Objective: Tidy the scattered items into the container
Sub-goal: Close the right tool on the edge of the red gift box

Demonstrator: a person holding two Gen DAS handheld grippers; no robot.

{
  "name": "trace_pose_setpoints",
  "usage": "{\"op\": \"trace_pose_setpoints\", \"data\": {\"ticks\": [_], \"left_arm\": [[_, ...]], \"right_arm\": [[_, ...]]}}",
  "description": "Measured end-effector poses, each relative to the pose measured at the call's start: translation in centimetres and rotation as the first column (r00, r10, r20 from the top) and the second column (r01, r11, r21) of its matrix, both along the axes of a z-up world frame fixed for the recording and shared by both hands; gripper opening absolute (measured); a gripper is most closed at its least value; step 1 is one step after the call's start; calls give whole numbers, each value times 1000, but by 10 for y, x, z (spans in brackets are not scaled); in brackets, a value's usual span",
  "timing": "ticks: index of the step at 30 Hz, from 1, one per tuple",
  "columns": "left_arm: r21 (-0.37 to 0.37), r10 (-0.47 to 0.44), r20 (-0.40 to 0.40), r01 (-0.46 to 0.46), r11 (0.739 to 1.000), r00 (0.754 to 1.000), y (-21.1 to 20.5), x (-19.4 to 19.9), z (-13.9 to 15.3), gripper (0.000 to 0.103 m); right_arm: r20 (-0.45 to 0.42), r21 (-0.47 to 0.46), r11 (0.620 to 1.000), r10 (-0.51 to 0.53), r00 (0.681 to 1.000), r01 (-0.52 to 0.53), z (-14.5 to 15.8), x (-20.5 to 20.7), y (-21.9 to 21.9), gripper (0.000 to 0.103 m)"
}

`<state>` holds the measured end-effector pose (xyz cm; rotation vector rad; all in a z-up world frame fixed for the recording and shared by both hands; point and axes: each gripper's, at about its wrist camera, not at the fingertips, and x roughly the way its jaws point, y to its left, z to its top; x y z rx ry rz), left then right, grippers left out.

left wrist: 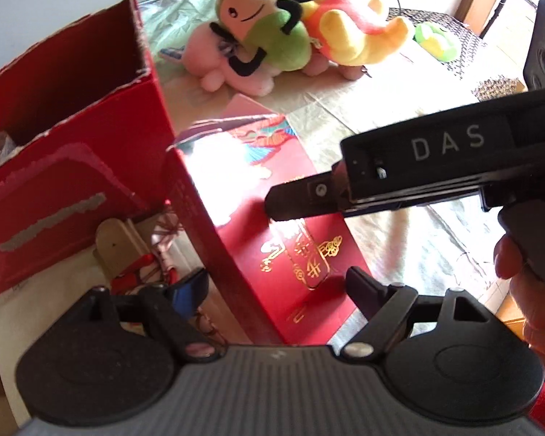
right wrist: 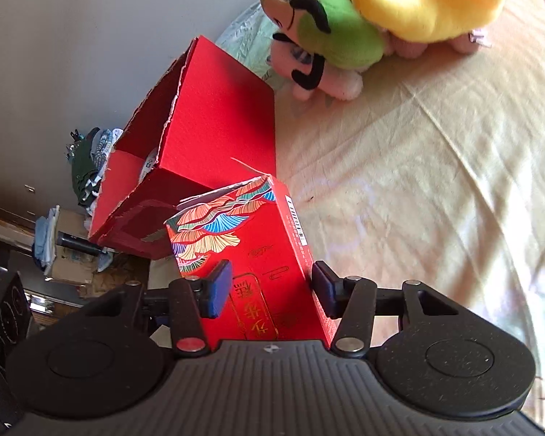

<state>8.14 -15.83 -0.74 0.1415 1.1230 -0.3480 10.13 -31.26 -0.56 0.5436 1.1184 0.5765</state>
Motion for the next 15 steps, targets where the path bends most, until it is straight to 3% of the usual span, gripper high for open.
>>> {"op": "trace_pose_setpoints", "data": {"ticks": [3,6,11,15], "left_arm": [[-46,-31,-50,29,999,998,-9,5,-11,85],[-81,-32,-49,28,996,998,-12,11,-16,89],[-153,-8,-40,2,988,999,-8,26,-23,93],[-165,-22,5,23,986,1000,-13,30,-27,97]], "right_arm": [[65,-87,996,-9,998,14,6,-9,-4,53],[82,-114,993,-23,996,33,4,-13,-9,53],[15,-119,990,-73,997,74,-12,-10,-16,54],[-39,-82,988,-133,990,129,-16,-8,-26,54]]}}
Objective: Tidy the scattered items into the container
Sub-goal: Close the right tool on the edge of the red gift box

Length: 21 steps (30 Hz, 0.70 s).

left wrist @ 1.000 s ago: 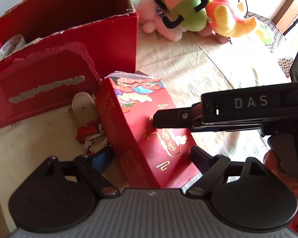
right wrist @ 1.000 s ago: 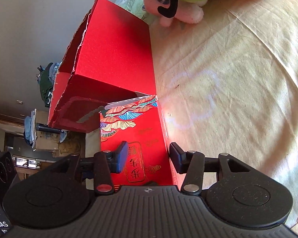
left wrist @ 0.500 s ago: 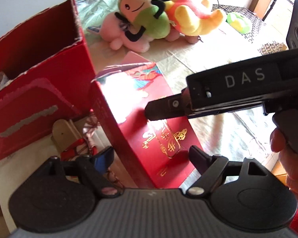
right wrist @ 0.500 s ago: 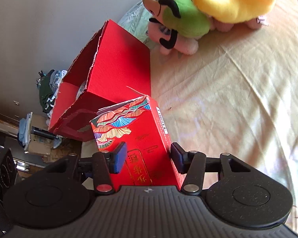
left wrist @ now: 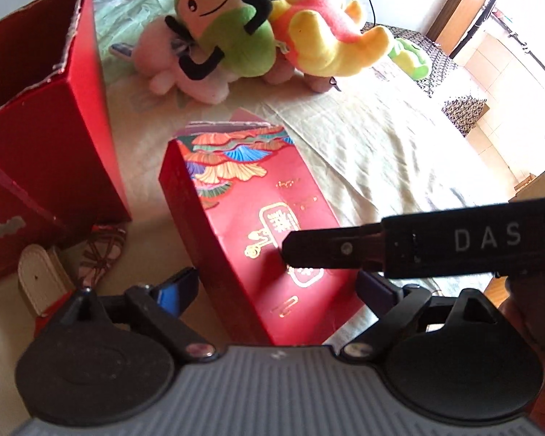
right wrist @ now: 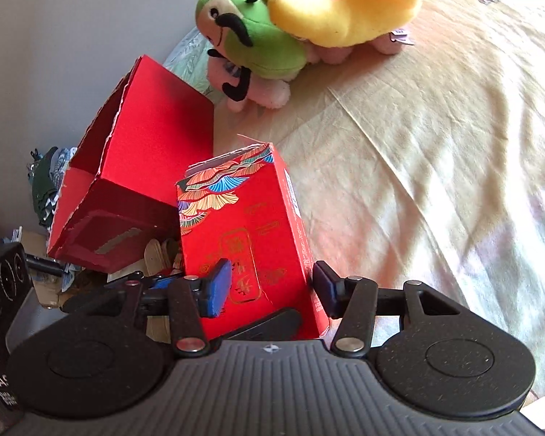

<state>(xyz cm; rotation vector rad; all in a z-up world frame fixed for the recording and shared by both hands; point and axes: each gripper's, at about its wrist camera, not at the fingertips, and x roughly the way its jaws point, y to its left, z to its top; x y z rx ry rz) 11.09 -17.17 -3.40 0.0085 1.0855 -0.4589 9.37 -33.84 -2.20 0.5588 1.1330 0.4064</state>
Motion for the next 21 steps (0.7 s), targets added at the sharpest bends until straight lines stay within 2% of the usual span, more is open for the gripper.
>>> {"op": "trace_pose_setpoints", "data": {"ticks": [3,5,9,12,15,17,21], "left_arm": [[3,-13,5,13,1000,1000,-4,-2,-5,102],[4,-22,13,22,1000,1000,-3,-5,-4,102],[39,-37,36,36,999,999,1,-10,-3,100],[30,-29,39,28,999,999,9,-11,0,95],[22,-17,16,17,1000,1000,13,-8,-4,95],[12,-10,-10,10,1000,1000,13,-5,-10,95],[22,-19,4,19,1000,1000,9,-4,-12,96]], "right_arm": [[-47,37,998,-42,998,44,-7,4,-5,54],[-68,65,996,-58,996,62,-10,5,-8,53],[-50,11,998,-57,997,58,-9,5,-3,53],[-49,15,999,-41,998,42,-11,5,0,53],[-34,-9,1000,-11,999,11,-13,5,9,54],[-41,14,1000,-11,999,11,-17,7,10,54],[-51,43,999,-10,999,12,-20,11,12,54]]}}
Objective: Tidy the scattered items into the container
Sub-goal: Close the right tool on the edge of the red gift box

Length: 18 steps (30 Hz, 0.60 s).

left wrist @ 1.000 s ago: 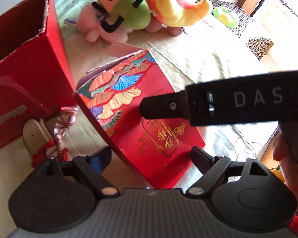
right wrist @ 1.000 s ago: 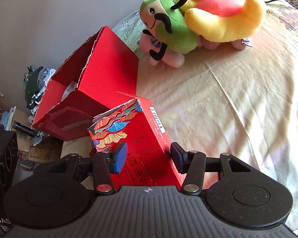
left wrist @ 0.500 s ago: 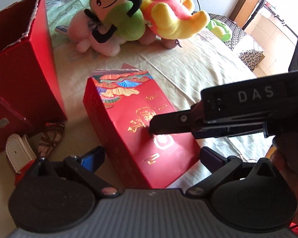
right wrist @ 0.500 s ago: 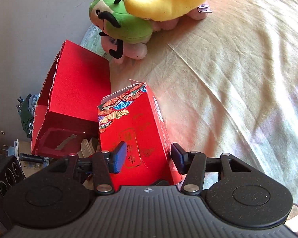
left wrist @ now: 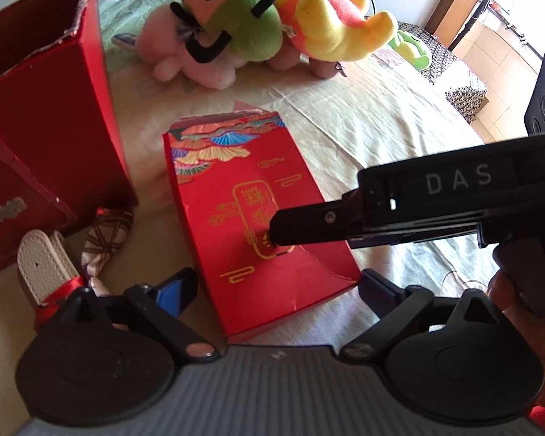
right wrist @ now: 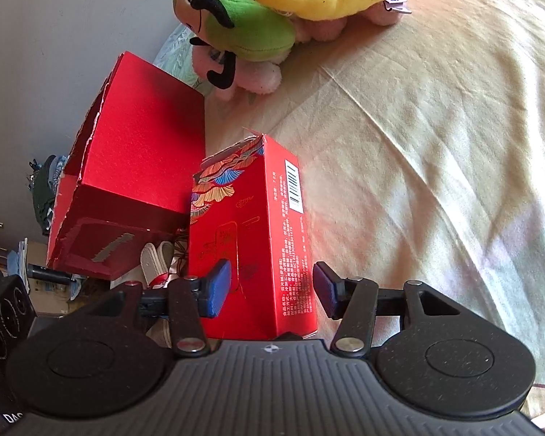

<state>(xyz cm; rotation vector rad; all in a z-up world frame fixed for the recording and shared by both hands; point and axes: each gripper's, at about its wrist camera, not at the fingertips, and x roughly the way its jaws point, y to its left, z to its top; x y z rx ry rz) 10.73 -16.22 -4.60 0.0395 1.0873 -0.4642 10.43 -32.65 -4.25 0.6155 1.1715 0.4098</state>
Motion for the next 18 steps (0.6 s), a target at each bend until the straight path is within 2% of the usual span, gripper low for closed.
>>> {"op": "trace_pose_setpoints", "data": {"ticks": [7,10,13,15,18], "left_arm": [[84,-55,64,49,995,996,-15,-1,-4,96],[37,-68,52,66,997,996,-12,-5,-3,94],[-19,-111,38,112,994,993,-10,-10,0,89],[-56,-116,23,117,992,993,-6,-9,2,95],[-100,-100,20,102,990,995,3,-7,8,98]], "right_arm": [[-2,7,1000,-6,1000,6,-3,9,3,55],[26,-28,1000,6,1000,-5,4,6,1,53],[79,-103,995,8,997,0,13,2,-4,45],[69,-88,996,-3,998,9,13,4,-12,40],[33,-46,999,-19,999,21,7,4,-21,44]]}}
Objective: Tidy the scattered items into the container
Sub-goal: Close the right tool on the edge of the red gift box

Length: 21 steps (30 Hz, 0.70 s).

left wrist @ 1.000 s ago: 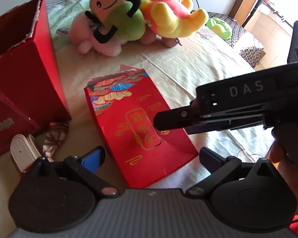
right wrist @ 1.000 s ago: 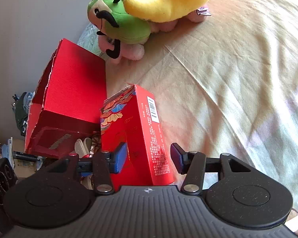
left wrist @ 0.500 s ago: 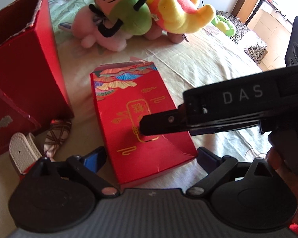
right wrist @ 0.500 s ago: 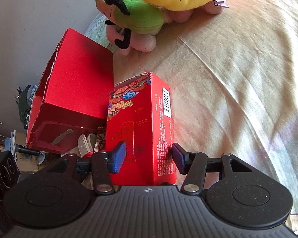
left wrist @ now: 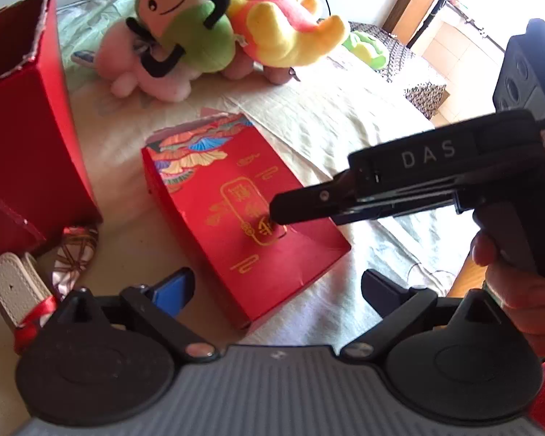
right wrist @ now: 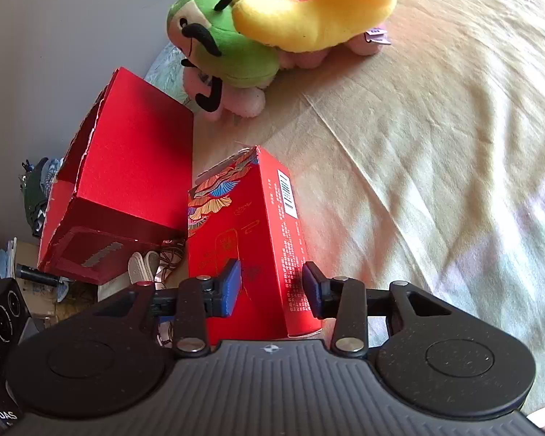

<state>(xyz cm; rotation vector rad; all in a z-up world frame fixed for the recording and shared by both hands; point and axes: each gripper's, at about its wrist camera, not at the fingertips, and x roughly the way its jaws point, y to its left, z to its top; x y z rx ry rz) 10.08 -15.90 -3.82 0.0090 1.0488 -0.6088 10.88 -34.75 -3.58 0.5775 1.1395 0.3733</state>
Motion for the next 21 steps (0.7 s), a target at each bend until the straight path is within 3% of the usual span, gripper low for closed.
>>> {"op": "trace_pose_setpoints", "data": {"ticks": [5,7,8,10,14,21], "left_arm": [[-64,82,-36,-85,994,996,19,15,1,98],[-84,124,-71,-129,988,990,23,27,-6,92],[-91,135,-91,-143,986,987,23,32,-9,84],[-137,137,-132,-155,978,982,25,38,-16,82],[-168,159,-133,-180,969,978,26,35,-16,82],[-158,156,-117,-174,972,981,23,28,-6,81]], "right_arm": [[5,19,1000,-21,1000,21,-2,2,0,45],[6,13,1000,-5,1000,5,-3,6,5,46],[9,13,1000,-3,1000,3,-4,8,8,49],[8,18,1000,-4,1000,3,-7,12,11,54],[-13,40,999,-10,1000,10,-15,17,10,59],[-10,53,999,5,1000,-4,-9,11,7,56]]}}
